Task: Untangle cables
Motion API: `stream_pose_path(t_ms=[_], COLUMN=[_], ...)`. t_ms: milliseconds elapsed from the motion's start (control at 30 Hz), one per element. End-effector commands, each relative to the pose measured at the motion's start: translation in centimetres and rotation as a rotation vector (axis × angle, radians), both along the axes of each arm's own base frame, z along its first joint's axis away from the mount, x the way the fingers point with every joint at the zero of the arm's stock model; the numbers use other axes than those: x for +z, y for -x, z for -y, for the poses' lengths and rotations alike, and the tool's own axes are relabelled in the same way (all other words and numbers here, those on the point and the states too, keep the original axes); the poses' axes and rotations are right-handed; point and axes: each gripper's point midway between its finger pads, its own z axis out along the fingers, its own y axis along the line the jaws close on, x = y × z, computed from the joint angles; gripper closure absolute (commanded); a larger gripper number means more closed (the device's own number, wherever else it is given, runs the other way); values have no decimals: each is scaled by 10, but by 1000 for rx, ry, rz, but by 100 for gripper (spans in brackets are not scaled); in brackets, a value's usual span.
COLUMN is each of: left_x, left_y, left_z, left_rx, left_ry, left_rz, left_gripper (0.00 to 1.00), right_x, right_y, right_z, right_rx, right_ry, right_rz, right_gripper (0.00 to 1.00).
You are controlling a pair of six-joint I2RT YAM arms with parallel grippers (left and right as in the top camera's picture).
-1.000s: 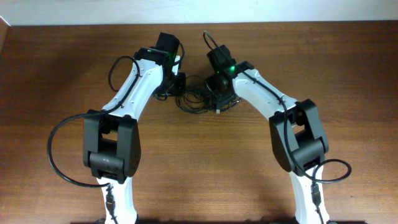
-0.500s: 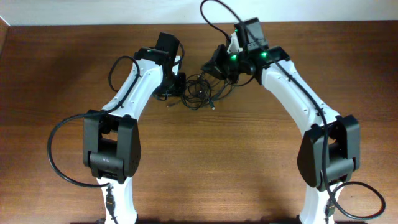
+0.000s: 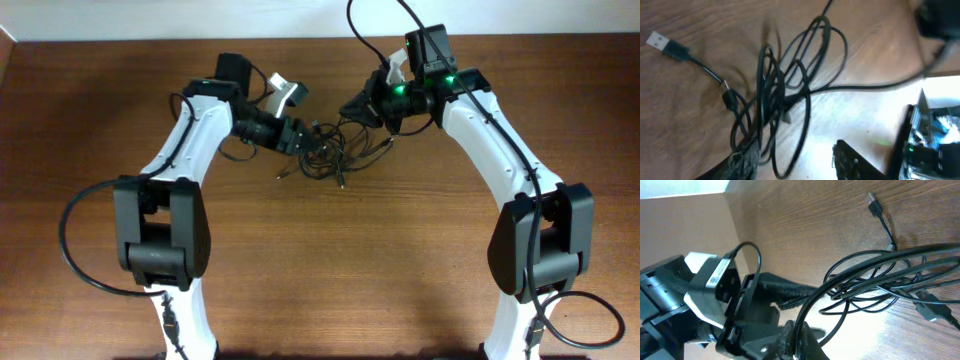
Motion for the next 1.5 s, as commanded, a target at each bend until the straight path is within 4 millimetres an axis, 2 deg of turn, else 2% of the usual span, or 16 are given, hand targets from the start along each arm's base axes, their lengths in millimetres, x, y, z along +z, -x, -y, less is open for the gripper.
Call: stream_pose_path(t_ms=[0,100,200,267,467,600,733,800,867,933,1033,1067,1133,1233,1400,1467], left_x=[-40,-51,-55,-56,-54,-55,-55,-56,-63,-87,-113,-119,-126,-127,-131,-132], left_y=[-10,-12,-13,-13,-14,-15,-15,-17,-18,-10,-10,-8,-6,-9,4,13], left_z=[-12,-19,-28,-34,-43,-45,-45,-45,-43,-42,-43,-44,-60,-91,-152,-186], left_rx=[192,268,323,333,369,400,402,403,398,390,421,421,505,581,695,750], left_ry=[-298,-440,-515,-517,-476,-488,-489,-486,-489,-509,-512,-516,-554,-558,-617,-678], left_rz=[-76,-70,-75,-85,-131,-142,-142,-135,-141,-191,-230,-239,-298,-341,-445,-486], left_gripper=[62,68,85,88,78,83,66,68,72,81,86,98,100,100,100,100], right_x=[18,15,14,13,11,9,8,8,7,6,3,0,-6,19,106,151], right_y=[7,11,11,11,9,11,11,11,14,16,22,27,43,55,79,98], right_z=[-1,1,2,2,10,10,11,11,11,11,12,14,21,24,34,44], right_rx=[43,64,65,75,66,73,69,69,72,73,78,98,150,215,214,190], right_ry=[-27,-13,-9,1,14,20,30,29,29,31,31,45,75,88,96,85], right_rz=[43,45,47,67,66,66,61,58,44,34,1,-7,-25,80,336,456], right_gripper=[96,96,96,96,96,96,96,96,96,96,96,96,96,96,96,96])
